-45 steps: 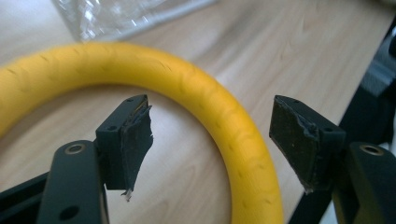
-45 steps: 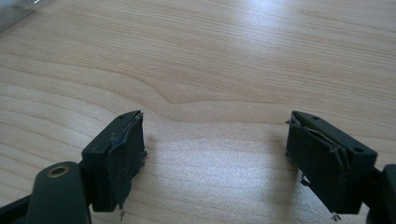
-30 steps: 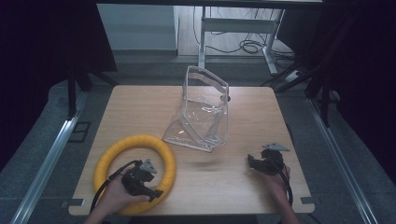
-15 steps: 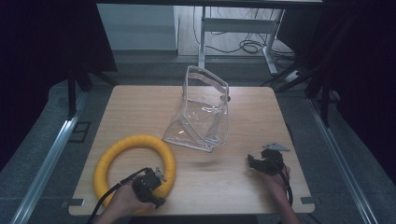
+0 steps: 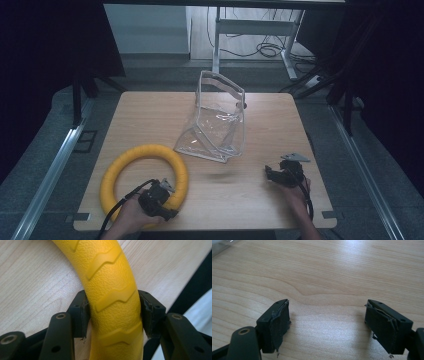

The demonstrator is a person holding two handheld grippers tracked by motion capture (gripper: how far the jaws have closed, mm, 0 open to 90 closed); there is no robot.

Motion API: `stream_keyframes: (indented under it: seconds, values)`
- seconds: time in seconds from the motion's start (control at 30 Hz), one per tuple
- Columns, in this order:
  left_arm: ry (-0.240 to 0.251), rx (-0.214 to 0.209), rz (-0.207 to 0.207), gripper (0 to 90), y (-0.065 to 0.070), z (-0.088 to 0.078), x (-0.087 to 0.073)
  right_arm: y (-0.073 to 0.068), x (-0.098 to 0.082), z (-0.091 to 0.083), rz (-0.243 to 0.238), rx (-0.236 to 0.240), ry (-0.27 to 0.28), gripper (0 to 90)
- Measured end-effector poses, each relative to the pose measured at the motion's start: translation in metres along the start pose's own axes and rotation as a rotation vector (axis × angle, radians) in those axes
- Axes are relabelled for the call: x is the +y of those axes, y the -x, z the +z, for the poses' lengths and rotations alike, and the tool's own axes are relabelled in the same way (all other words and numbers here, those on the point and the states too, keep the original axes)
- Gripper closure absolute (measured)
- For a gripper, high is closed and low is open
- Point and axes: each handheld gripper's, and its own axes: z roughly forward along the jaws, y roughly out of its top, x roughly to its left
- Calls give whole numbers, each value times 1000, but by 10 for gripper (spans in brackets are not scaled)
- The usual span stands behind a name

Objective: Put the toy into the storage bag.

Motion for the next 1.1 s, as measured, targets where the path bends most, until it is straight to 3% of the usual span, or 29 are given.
stream_keyframes:
  seconds: [0.17, 0.4, 0.7, 1.1]
  values:
    - [104, -90, -49, 479, -11, -21, -3, 0, 0, 0, -3, -3, -2, 204]
    - [251, -156, -99, 482, -22, -49, -9, 0, 0, 0, 2, -4, -1, 208]
    - [376, -140, -124, 481, -30, -78, -12, 0, 0, 0, 4, -4, 1, 211]
    - [506, -126, -149, 484, -40, -105, -23, 1, 0, -1, 7, -7, 1, 222]
